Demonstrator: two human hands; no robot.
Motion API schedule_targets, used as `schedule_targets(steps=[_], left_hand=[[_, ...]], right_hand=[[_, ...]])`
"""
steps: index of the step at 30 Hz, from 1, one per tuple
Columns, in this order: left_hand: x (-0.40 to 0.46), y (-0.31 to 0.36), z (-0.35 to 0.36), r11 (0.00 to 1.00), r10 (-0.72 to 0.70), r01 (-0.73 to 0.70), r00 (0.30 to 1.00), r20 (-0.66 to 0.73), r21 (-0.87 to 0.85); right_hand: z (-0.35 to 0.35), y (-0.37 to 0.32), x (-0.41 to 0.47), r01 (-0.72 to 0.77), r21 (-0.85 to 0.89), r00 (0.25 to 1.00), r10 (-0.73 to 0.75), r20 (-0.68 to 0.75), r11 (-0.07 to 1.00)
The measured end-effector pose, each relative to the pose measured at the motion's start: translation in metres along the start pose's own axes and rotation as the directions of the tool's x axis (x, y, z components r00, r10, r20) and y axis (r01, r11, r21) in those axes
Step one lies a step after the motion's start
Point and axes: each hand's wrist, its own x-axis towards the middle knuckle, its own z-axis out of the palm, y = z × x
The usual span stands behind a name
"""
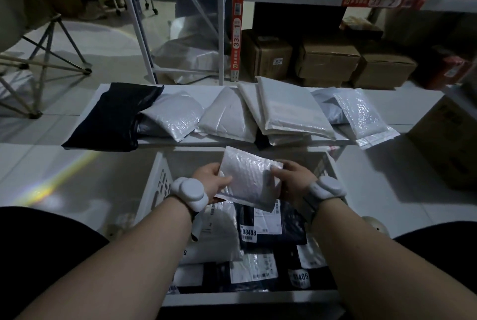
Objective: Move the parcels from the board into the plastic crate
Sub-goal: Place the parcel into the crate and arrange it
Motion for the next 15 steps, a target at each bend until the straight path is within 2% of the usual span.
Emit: schedule_targets(steps=[3, 9, 10, 12, 13, 15], left_hand=[[0.001, -0.003, 0.004, 0.997, 0.009, -0.005, 0.998, -0.058, 0.077], [0.007, -0.005, -0.007, 0.973, -0.231, 0.23, 0.972, -0.04, -0.015], [0.003, -0.004, -0.008, 0.95, -0.299, 0.296, 0.954, -0.017, -0.095], [-0.002, -0.005, -0.012, 0.863, -0.411, 0.433, 0.902, 0.134, -0.26], [-0.004, -0.005, -0.012, 0.826, -0.415, 0.468, 0.882, 0.222, -0.315], [-0.008, -0.006, -0.012, 0.786, -0.396, 0.482, 0.873, 0.283, -0.388]], right_hand=[[0.006, -0.001, -0.004, 0.061, -0.114, 0.996, -0.068, -0.064, 0.992], [0.008, -0.002, -0.01, 0.104, -0.044, 0.993, -0.106, -0.055, 0.994], [0.009, -0.003, -0.012, 0.127, -0.031, 0.991, -0.128, -0.045, 0.991], [0.01, -0.005, -0.017, 0.184, 0.004, 0.983, -0.184, -0.023, 0.983], [0.01, -0.006, -0.019, 0.219, 0.024, 0.976, -0.219, -0.003, 0.975], [0.011, -0.009, -0.023, 0.269, 0.052, 0.962, -0.271, 0.029, 0.962]])
